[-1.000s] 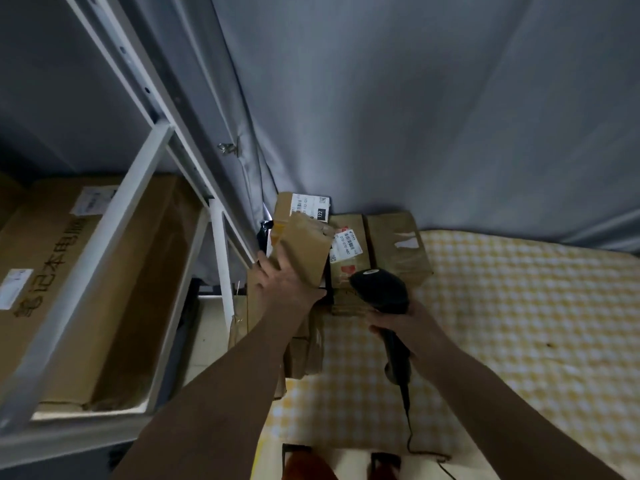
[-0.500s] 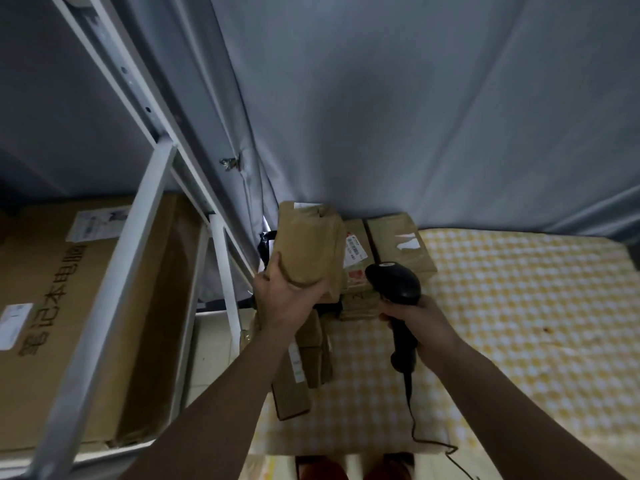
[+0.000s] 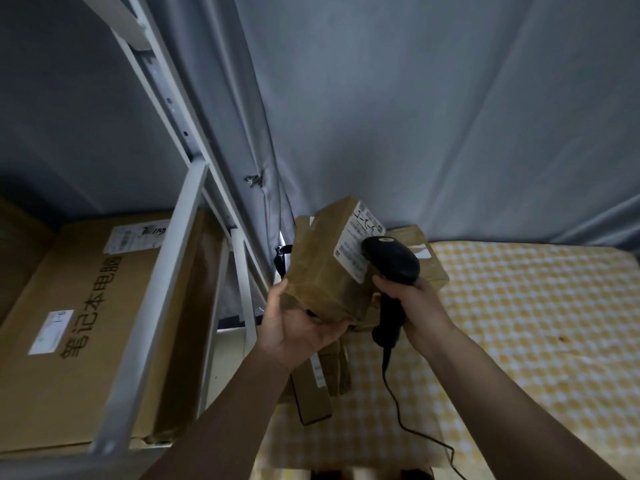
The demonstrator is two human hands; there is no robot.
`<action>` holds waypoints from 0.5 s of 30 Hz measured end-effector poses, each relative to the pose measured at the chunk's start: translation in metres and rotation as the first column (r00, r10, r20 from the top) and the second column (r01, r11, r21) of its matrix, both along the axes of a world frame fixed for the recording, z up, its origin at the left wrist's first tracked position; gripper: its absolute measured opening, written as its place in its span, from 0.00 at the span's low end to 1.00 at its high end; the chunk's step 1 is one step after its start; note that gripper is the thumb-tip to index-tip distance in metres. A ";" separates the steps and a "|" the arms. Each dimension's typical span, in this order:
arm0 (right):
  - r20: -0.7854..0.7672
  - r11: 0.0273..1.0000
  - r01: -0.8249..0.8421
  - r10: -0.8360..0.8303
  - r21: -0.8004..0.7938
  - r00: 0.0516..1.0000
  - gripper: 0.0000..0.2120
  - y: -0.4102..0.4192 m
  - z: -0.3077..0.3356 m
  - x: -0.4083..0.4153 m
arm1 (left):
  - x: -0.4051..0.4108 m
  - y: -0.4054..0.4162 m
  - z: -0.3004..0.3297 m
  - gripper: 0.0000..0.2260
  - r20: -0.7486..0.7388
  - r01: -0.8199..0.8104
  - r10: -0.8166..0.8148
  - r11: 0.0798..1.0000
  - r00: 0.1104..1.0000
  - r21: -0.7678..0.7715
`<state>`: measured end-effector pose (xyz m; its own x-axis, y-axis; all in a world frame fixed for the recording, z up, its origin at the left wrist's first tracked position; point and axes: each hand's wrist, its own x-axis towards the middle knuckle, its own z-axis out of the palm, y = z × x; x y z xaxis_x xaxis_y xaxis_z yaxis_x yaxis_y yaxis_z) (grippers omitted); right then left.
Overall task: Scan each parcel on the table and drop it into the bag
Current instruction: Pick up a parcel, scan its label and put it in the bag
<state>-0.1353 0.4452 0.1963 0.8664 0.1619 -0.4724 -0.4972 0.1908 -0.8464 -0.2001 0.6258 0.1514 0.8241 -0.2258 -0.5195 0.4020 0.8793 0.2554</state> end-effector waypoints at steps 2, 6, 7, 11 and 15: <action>0.017 0.999 -0.016 0.016 0.040 1.000 0.12 0.003 0.004 -0.005 | -0.004 0.002 0.002 0.39 0.002 0.064 -0.064 0.998 0.998 0.027; 0.109 0.996 -0.049 0.056 -0.070 0.992 0.12 0.001 0.008 -0.012 | -0.005 0.017 -0.001 0.22 -0.071 0.079 -0.058 0.932 0.996 0.353; 0.131 0.992 -0.064 0.079 -0.113 0.988 0.12 0.000 0.009 -0.014 | -0.003 0.020 0.000 0.24 -0.074 0.098 -0.072 0.883 0.995 0.460; 0.229 0.959 -0.137 0.195 -0.250 0.954 0.13 0.000 0.015 -0.024 | 0.002 0.018 0.018 0.36 -0.039 0.163 -0.178 0.762 0.983 0.626; 0.252 0.956 -0.121 0.191 -0.268 0.949 0.13 -0.004 0.023 -0.029 | 0.003 0.025 0.023 0.40 0.040 0.265 -0.335 0.806 0.941 0.529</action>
